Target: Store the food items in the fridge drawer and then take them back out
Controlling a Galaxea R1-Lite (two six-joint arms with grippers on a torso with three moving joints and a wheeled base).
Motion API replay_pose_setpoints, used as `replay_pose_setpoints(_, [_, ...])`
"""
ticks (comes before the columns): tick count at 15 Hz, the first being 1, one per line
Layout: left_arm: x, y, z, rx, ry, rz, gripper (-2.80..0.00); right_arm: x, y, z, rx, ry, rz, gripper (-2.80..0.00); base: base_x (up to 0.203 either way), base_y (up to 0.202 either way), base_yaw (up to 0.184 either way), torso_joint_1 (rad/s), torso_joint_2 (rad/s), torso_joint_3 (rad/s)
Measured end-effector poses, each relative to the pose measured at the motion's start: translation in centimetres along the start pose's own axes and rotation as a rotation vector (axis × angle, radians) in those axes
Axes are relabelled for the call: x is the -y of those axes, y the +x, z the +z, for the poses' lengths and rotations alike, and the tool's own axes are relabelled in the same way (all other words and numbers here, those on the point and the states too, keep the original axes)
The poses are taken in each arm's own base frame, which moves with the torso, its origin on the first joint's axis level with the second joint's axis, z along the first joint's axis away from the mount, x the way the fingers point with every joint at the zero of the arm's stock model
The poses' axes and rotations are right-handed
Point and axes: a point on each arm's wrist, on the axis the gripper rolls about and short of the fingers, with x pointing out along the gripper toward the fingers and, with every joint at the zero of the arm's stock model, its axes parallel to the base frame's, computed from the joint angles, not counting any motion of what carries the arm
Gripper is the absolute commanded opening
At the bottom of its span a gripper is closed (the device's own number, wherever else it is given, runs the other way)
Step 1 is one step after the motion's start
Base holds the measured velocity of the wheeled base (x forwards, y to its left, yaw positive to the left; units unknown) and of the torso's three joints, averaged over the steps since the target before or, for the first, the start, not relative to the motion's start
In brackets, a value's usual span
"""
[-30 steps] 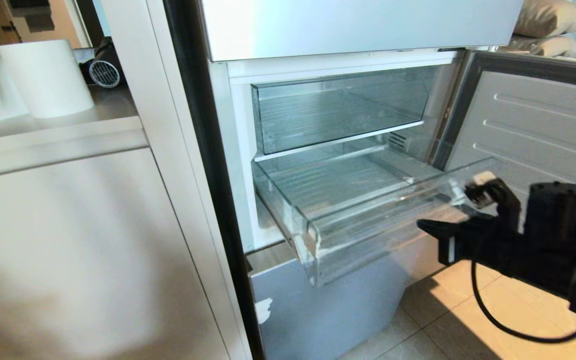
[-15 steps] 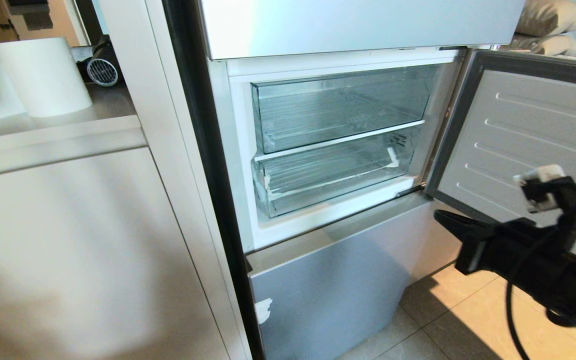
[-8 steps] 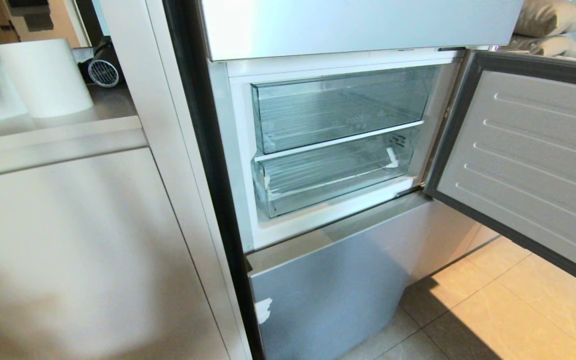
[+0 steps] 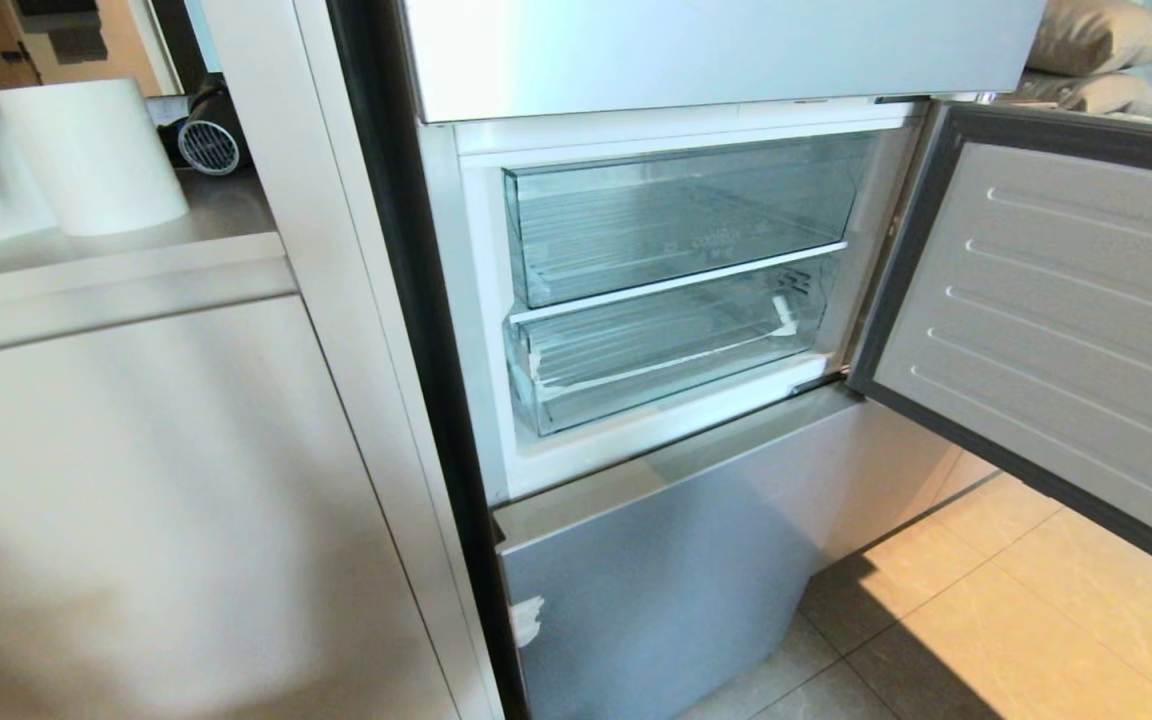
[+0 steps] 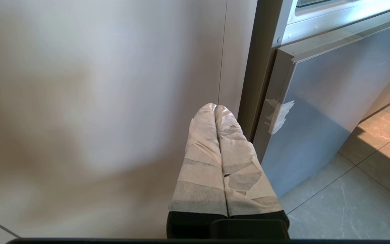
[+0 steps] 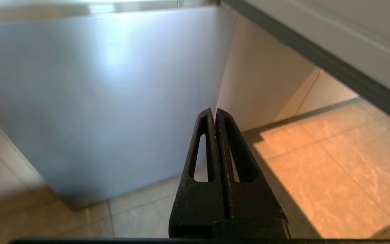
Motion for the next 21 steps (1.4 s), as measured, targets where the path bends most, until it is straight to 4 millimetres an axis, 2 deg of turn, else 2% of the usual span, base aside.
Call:
replay_pose_setpoints(4, [0.0, 0.0, 0.0, 0.0, 0.0, 0.0, -2.8, 0.0, -0.1, 0.2, 0.034, -0.005, 0.006, -2.8, 0.0, 0.0, 0.0, 0.0, 0.0, 0.0])
replay_pose_setpoints(5, [0.0, 0.0, 0.0, 0.0, 0.0, 0.0, -2.8, 0.1, -0.2, 1.3, 0.071, 0.011, -0.001, -2.8, 0.0, 0.0, 0.0, 0.0, 0.0, 0.0])
replay_pose_setpoints(6, [0.0, 0.0, 0.0, 0.0, 0.0, 0.0, -2.8, 0.2, -0.1, 2.9, 0.103, 0.053, -0.015, -2.8, 0.0, 0.0, 0.0, 0.0, 0.0, 0.0])
replay_pose_setpoints(9, [0.0, 0.0, 0.0, 0.0, 0.0, 0.0, -2.8, 0.7, 1.2, 10.0, 0.237, 0.304, -0.151, -2.8, 0.0, 0.0, 0.0, 0.0, 0.0, 0.0])
replay_pose_setpoints(12, [0.0, 0.0, 0.0, 0.0, 0.0, 0.0, -2.8, 1.7, 3.0, 14.0, 0.37, 0.505, -0.427, -2.8, 0.0, 0.0, 0.0, 0.0, 0.0, 0.0])
replay_pose_setpoints(14, [0.0, 0.0, 0.0, 0.0, 0.0, 0.0, -2.8, 3.2, 3.6, 15.8, 0.486, 0.577, -0.626, -2.8, 0.0, 0.0, 0.0, 0.0, 0.0, 0.0])
replay_pose_setpoints(17, [0.0, 0.0, 0.0, 0.0, 0.0, -0.001, -2.8, 6.0, 3.1, 18.0, 0.664, 0.591, -0.856, -2.8, 0.0, 0.0, 0.0, 0.0, 0.0, 0.0])
replay_pose_setpoints(19, [0.0, 0.0, 0.0, 0.0, 0.0, 0.0, -2.8, 9.0, 2.4, 19.0, 0.746, 0.597, -0.931, -2.8, 0.0, 0.0, 0.0, 0.0, 0.0, 0.0])
replay_pose_setpoints(21, [0.0, 0.0, 0.0, 0.0, 0.0, 0.0, -2.8, 12.9, 1.7, 19.6, 0.778, 0.604, -0.948, -2.8, 0.0, 0.0, 0.0, 0.0, 0.0, 0.0])
